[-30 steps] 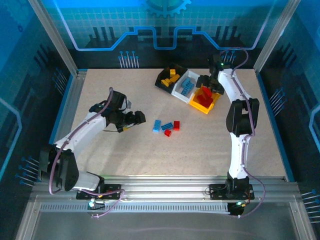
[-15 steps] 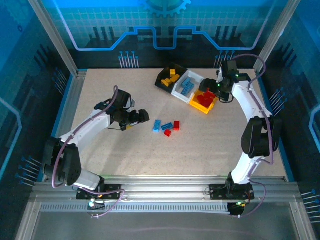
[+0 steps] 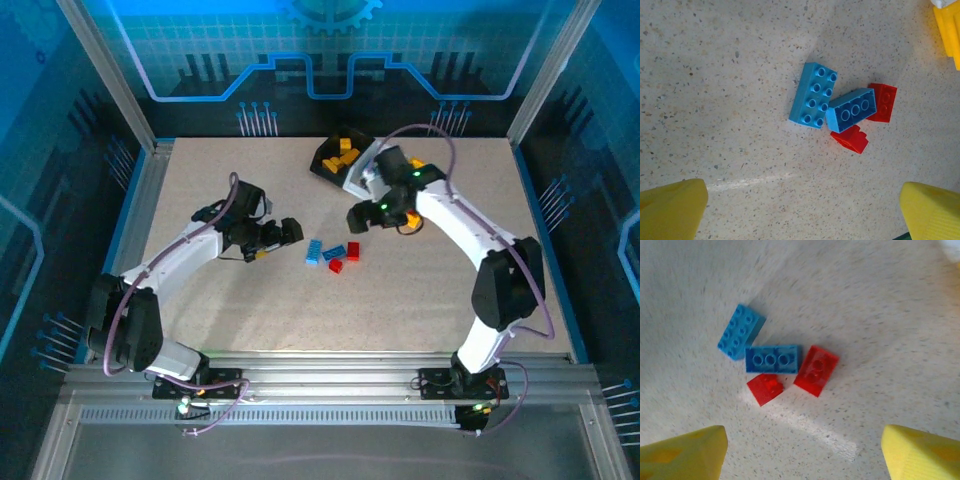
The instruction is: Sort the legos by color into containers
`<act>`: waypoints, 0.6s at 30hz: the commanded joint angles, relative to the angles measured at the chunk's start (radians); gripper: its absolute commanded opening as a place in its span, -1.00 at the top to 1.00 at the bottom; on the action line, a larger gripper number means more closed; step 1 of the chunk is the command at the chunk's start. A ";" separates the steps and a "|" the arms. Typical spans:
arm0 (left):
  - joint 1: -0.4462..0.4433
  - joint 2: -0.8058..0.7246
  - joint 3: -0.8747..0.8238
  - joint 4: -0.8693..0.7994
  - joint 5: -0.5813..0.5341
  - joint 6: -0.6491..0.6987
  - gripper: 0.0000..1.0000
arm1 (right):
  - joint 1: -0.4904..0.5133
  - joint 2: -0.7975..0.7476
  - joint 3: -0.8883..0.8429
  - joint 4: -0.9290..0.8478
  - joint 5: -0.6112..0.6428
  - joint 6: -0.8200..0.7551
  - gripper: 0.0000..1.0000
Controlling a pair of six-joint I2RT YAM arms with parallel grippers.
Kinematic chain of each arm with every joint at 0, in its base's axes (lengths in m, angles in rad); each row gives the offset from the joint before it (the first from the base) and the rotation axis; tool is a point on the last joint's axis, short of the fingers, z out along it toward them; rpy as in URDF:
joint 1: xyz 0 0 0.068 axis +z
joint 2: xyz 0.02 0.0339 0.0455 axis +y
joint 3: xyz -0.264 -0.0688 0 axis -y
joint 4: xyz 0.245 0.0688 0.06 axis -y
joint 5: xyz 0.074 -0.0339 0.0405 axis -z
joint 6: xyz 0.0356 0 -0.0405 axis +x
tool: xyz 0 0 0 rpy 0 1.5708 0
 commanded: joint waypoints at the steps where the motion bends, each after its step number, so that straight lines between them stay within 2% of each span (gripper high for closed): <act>1: -0.008 -0.044 -0.055 0.032 -0.015 -0.040 -0.98 | 0.062 0.066 -0.016 -0.048 0.095 -0.076 -0.57; 9: -0.010 -0.124 -0.140 0.070 -0.044 -0.106 -0.98 | 0.088 0.222 0.023 -0.042 0.088 -0.021 -0.37; 15: -0.009 -0.154 -0.138 0.027 -0.061 -0.091 -0.98 | 0.087 0.281 0.047 -0.026 0.063 0.069 -0.20; 18: -0.009 -0.158 -0.131 0.013 -0.066 -0.082 -0.98 | 0.089 0.301 0.050 -0.017 0.058 0.093 -0.17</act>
